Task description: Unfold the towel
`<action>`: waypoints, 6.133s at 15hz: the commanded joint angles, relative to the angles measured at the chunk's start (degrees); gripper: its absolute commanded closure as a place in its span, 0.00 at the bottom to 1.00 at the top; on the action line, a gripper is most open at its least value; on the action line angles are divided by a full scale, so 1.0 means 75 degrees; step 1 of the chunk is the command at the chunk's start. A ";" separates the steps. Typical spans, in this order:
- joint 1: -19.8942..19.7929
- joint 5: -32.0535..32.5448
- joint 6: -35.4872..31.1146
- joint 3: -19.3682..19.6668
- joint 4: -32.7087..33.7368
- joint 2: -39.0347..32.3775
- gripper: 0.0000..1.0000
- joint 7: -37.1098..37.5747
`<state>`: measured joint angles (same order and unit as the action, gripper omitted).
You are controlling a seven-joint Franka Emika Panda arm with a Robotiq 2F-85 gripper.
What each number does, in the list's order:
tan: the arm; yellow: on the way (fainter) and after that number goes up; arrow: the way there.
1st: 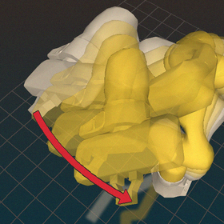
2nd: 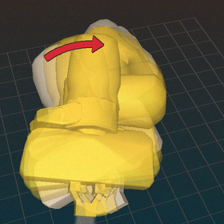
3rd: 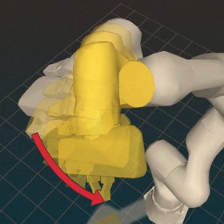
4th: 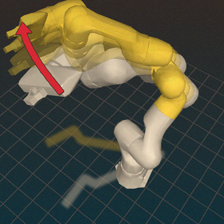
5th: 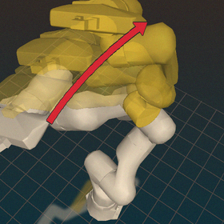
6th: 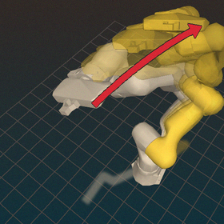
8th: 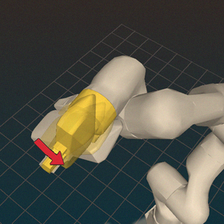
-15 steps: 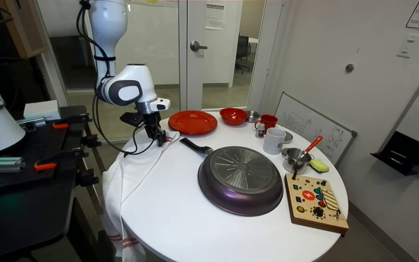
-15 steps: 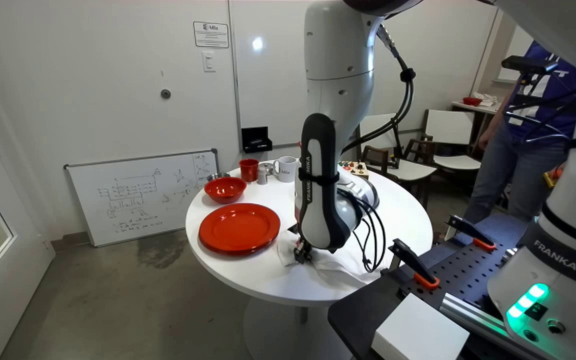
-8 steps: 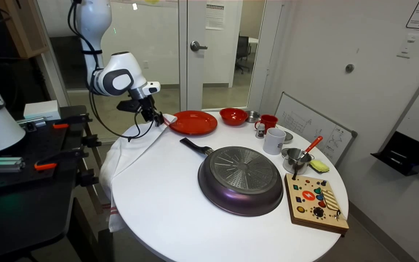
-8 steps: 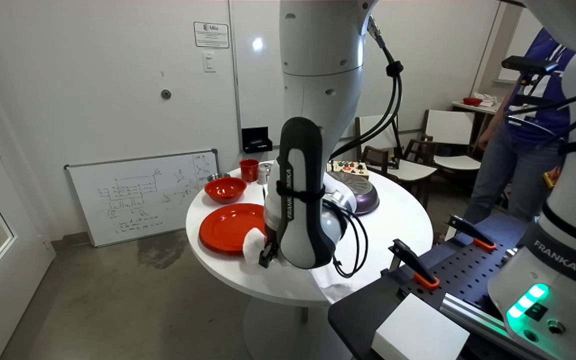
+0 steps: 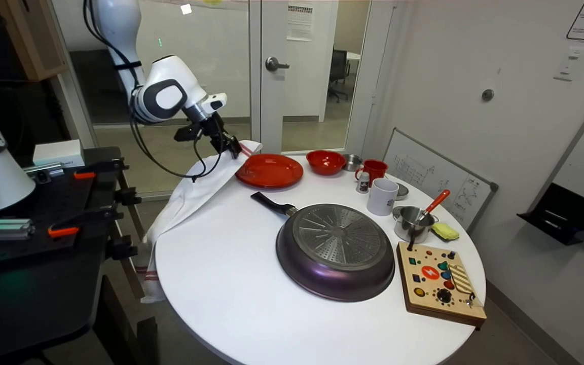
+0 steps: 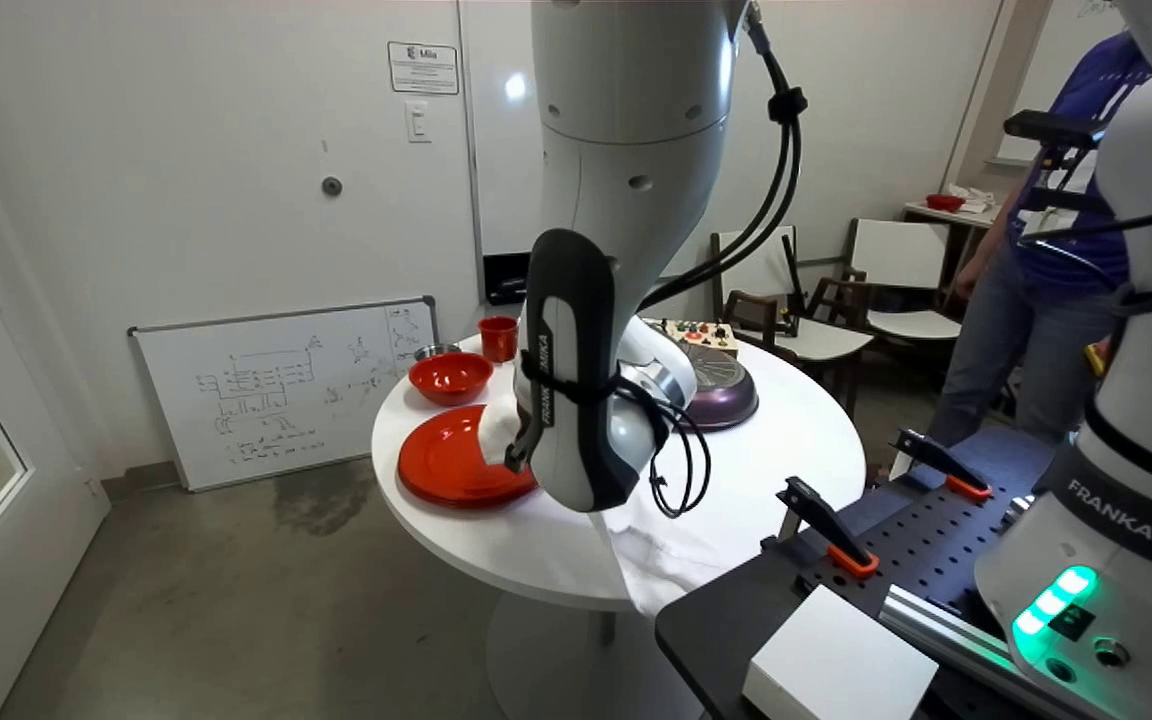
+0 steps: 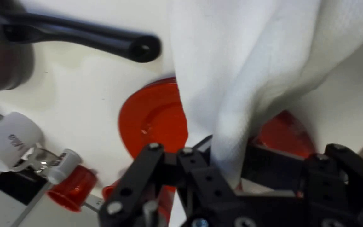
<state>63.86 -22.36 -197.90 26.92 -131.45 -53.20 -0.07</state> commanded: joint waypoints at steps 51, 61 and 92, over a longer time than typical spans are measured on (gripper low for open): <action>-0.2162 0.0967 0.3008 0.2905 0.6040 -0.3323 0.05 0.2314; -0.5742 0.3405 0.2573 -0.1803 0.2921 0.0658 0.00 -0.0560; -0.7240 0.0577 0.3975 -0.3598 -0.2187 0.2779 0.00 0.5507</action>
<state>13.51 -15.15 -164.48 4.20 -146.36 -33.26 43.63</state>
